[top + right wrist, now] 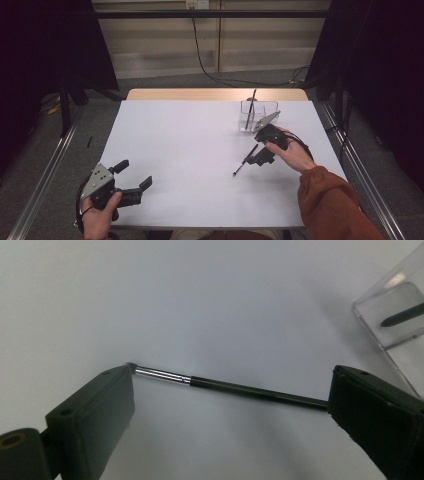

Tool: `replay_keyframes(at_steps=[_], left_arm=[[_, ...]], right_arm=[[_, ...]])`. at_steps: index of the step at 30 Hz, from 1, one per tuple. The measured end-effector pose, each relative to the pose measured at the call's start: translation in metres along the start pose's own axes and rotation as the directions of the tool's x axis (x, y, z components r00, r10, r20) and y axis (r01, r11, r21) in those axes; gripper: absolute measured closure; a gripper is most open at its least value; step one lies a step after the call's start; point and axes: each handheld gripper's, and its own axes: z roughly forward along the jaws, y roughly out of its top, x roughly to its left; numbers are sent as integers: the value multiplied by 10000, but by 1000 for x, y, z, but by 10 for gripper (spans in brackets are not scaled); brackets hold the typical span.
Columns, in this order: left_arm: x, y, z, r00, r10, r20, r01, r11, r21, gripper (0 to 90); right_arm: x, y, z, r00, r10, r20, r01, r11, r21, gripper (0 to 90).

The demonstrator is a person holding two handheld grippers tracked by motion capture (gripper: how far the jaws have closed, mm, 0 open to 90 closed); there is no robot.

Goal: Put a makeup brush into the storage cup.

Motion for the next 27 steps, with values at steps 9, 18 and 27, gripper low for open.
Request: replay_keyframes(at_steps=[9, 18, 27], left_arm=[[0, 0, 0, 10000, 53, -30, -53, 10000, 52, 33], [1, 0, 2, 9999, 146, 18, -146, 9998, 101, 33], [1, 1, 2, 9999, 163, 19, -163, 9998, 77, 33]], right_arm=[[-1, 9, 16, 9960, -784, -433, 819, 9930, 854, 46], [-1, 15, 31, 9900, -1226, -691, 1334, 9741, 1825, 52], [-1, 19, 41, 9859, -1431, -866, 1591, 9620, 2217, 65]])
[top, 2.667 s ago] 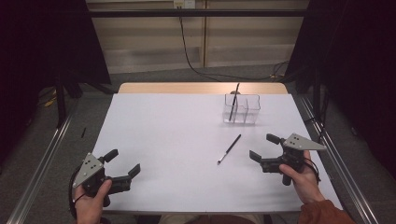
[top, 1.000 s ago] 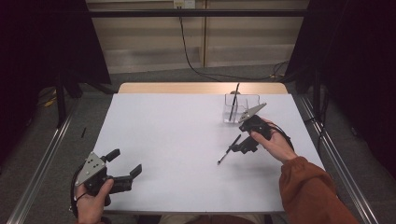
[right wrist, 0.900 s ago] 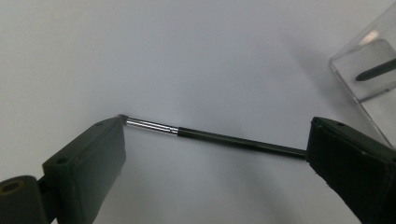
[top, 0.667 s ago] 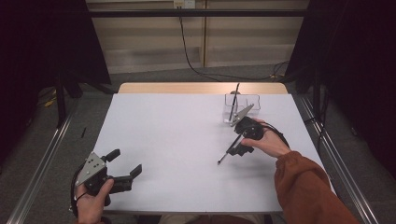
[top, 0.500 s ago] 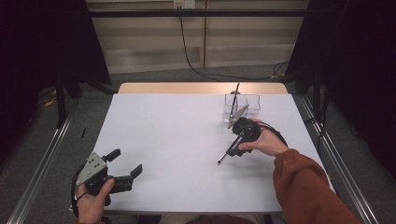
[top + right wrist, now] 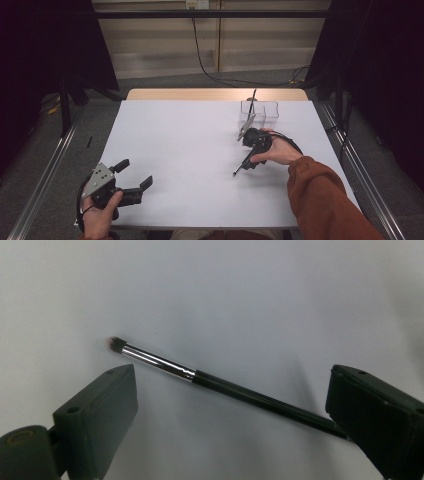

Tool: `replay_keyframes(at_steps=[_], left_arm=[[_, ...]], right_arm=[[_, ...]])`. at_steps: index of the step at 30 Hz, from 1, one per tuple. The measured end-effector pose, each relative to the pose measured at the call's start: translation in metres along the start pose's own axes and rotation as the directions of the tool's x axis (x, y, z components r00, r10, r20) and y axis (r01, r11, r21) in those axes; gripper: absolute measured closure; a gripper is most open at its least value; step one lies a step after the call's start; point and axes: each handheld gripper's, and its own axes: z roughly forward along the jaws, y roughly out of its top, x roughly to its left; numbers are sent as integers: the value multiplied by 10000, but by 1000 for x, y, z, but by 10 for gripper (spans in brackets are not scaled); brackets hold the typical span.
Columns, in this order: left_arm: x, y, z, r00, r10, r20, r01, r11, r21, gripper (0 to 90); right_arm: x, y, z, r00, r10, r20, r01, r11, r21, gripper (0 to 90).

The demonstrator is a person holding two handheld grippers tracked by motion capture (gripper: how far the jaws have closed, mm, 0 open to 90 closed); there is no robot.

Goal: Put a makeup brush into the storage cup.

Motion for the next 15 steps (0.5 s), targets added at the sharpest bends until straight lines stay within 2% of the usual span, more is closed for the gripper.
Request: replay_keyframes(at_steps=[4, 6, 10, 13, 15], left_arm=[[0, 0, 0, 10000, 3, 29, -3, 10000, 12, 33], [0, 0, 0, 10000, 30, 22, -30, 10000, 38, 33], [0, 0, 0, 10000, 28, 25, -28, 10000, 44, 33], [0, 0, 0, 10000, 21, 23, -21, 10000, 32, 33], [0, 0, 0, 10000, 32, 3, -32, 10000, 22, 34]], right_arm=[[3, 2, 6, 9999, -124, 33, 123, 9994, 320, 102], [2, 1, 8, 9995, -315, 34, 314, 9987, 401, 127], [3, 1, 11, 9993, -385, 26, 384, 9983, 447, 145], [4, 1, 14, 9982, -599, 0, 598, 9969, 518, 224], [5, 2, 15, 9987, -493, -93, 497, 9971, 582, 226]])
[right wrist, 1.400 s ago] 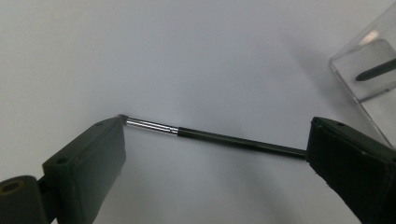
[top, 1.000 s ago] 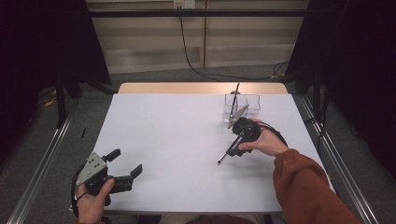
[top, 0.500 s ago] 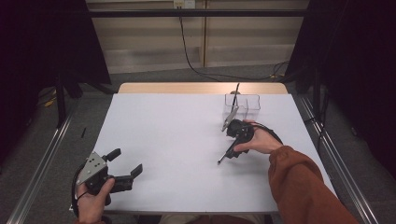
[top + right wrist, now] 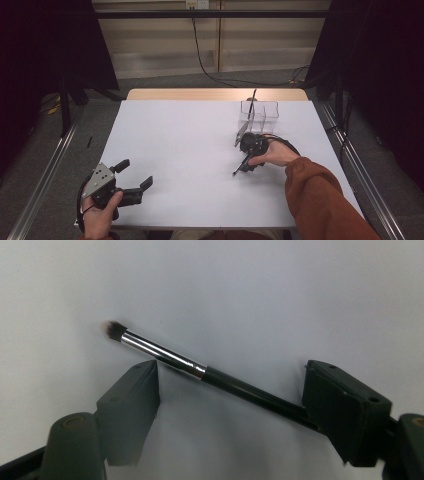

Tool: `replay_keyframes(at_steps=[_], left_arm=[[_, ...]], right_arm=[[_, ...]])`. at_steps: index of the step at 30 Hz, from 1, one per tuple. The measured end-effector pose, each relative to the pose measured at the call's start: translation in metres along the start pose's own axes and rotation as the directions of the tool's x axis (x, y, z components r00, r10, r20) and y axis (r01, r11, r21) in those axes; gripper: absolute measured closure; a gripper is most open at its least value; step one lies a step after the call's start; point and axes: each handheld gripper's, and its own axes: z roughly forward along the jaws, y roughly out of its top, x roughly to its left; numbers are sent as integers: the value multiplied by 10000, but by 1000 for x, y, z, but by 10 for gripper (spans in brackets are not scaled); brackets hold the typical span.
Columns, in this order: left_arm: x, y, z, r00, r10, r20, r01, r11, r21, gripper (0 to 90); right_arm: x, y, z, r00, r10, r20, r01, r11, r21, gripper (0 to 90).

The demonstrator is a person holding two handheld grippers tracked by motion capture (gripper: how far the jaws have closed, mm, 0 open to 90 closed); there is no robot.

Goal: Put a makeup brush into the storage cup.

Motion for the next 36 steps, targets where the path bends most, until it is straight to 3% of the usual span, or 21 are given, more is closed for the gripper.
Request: replay_keyframes(at_steps=[6, 11, 21, 29, 36], left_arm=[[0, 0, 0, 10000, 24, -24, -24, 10000, 42, 35], [0, 0, 0, 10000, 12, -27, -12, 10000, 47, 35], [0, 0, 0, 10000, 34, -27, -34, 10000, 67, 35], [0, 0, 0, 10000, 12, -22, -12, 10000, 55, 35], [0, 0, -1, 10000, 30, -20, -29, 10000, 63, 35]], right_arm=[[0, -1, -1, 9999, -96, -66, 95, 9999, -93, 277], [5, -2, -4, 9990, -426, -144, 423, 9989, -177, 421], [7, -2, -6, 9976, -654, -217, 649, 9977, -207, 583], [4, 0, -7, 9979, -444, -471, 449, 9989, 93, 733], [3, 9, -6, 9964, -694, -479, 727, 9949, 705, 806]])
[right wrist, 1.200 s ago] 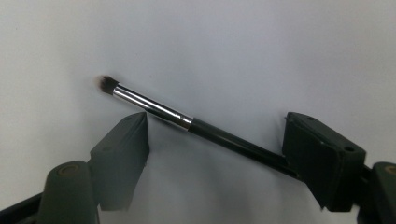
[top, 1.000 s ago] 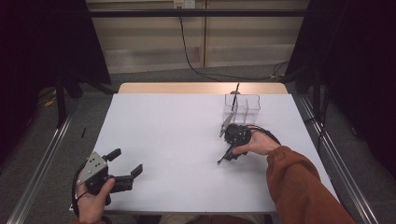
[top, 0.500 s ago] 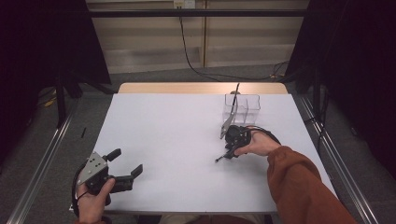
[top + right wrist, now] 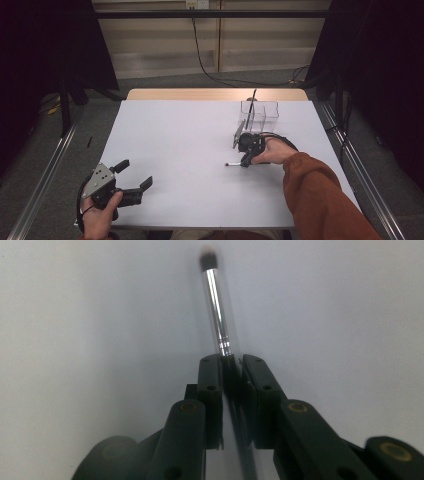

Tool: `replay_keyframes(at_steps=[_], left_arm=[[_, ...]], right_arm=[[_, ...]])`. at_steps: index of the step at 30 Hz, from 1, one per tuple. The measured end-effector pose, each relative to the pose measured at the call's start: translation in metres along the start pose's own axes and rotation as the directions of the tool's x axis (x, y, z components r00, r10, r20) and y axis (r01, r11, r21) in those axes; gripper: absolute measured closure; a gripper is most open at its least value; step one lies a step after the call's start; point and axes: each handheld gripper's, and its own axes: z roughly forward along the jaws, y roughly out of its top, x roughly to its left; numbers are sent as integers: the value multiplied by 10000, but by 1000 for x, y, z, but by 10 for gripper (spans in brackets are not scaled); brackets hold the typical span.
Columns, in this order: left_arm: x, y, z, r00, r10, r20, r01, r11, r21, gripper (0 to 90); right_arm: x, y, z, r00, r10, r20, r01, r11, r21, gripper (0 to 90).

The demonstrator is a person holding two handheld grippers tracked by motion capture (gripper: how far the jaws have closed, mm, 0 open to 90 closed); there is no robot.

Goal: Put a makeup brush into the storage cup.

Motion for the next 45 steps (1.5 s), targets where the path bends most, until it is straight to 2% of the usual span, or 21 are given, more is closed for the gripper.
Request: replay_keyframes(at_steps=[4, 10, 13, 21, 25, 27, 33, 38, 45], left_arm=[[0, 0, 0, 10000, -1, -7, 1, 10000, 3, 35], [0, 0, 0, 10000, 6, -27, -6, 10000, 15, 35], [0, 0, 0, 10000, 7, -34, -7, 10000, 15, 35], [1, 0, 0, 10000, 2, -21, -2, 10000, 9, 35], [0, 0, 0, 10000, 6, -18, -6, 10000, 13, 35], [0, 0, 0, 10000, 1, -23, -1, 10000, 12, 35], [0, 0, 0, 10000, 14, -32, -14, 10000, 4, 35], [0, 0, -1, 10000, 2, -48, -2, 10000, 4, 35], [1, 0, -1, 9999, -51, -131, 50, 10000, -31, 32]], right_arm=[[-1, -1, 0, 10000, 52, -33, -53, 10000, -36, 840], [1, 0, 0, 9999, 111, 56, -111, 9999, 10, 843], [3, 0, 0, 9997, -85, 228, 85, 10000, 2, 844], [2, -2, -1, 9996, 263, 142, -261, 9996, -134, 844], [1, -7, -1, 9986, 508, 120, -501, 9975, -499, 844], [2, -9, -2, 9974, 669, 268, -649, 9954, -704, 844], [2, -13, -6, 9962, 797, 342, -756, 9915, -1063, 843], [3, -15, -11, 9928, 1140, 372, -1075, 9837, -1442, 843], [3, -19, -19, 9904, 1311, 449, -1190, 9708, -2082, 843]])
